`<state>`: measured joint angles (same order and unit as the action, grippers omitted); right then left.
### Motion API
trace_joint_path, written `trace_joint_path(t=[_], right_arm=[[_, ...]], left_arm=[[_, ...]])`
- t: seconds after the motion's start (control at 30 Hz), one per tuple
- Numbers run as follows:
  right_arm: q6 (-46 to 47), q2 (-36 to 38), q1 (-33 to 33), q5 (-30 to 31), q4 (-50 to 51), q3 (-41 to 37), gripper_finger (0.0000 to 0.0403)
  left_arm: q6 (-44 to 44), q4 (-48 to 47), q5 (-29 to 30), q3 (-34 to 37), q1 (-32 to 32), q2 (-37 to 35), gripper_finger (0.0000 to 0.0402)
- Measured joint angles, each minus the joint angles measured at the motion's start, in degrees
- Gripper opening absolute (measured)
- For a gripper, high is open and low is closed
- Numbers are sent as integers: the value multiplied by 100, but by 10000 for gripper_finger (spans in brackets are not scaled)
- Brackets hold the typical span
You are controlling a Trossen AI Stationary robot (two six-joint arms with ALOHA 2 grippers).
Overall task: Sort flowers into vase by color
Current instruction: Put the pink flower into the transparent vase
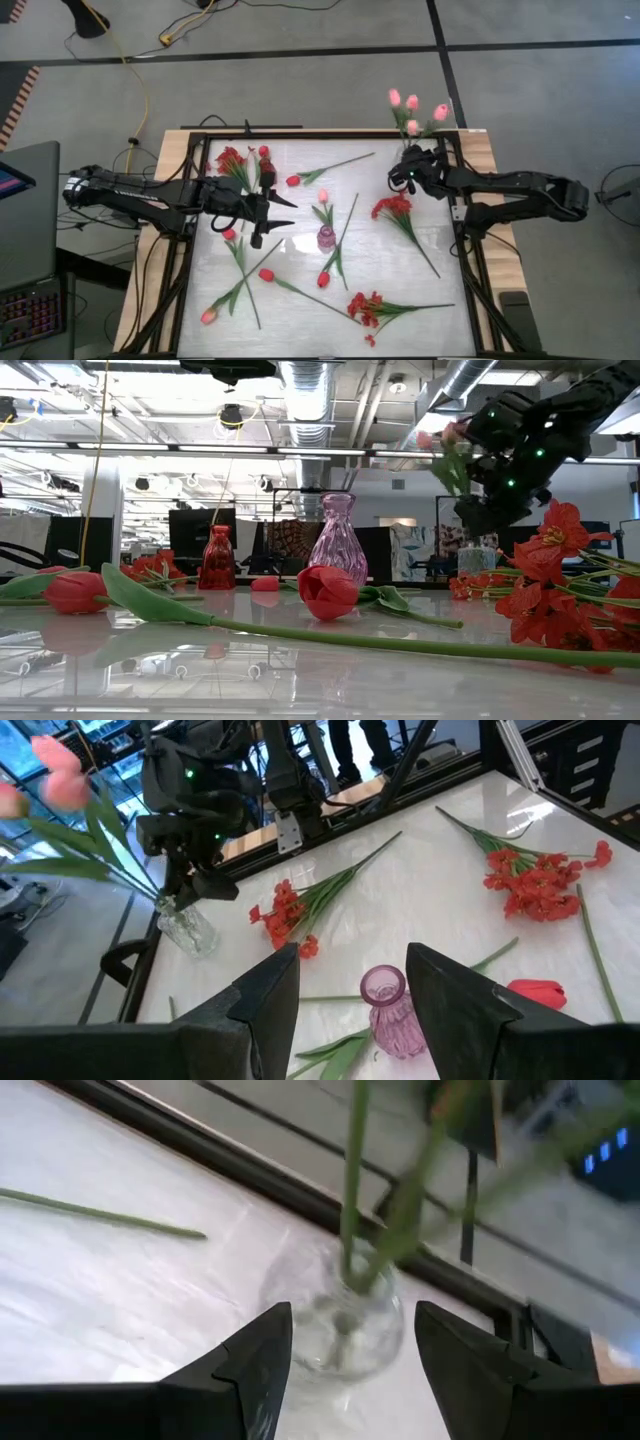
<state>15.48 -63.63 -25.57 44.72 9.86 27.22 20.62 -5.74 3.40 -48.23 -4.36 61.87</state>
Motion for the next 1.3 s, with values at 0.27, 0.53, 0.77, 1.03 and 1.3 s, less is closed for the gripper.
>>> trace_joint_path(t=[0.27,0.53,0.77,1.03,1.3], right_arm=[[161,-1,15,-6,64,-2,240],[161,1,47,-50,64,-2,240],[220,406,47,-272,69,-2,240],[259,1431,47,-523,147,0,240],[422,2509,47,-1732,111,2,240]], left_arm=[[-29,1,-2,0,1,0,174],[-31,0,-4,0,1,0,174],[-31,-2,-4,0,0,0,174],[-31,-2,-5,0,1,0,174],[-33,-2,-60,0,0,0,174]])
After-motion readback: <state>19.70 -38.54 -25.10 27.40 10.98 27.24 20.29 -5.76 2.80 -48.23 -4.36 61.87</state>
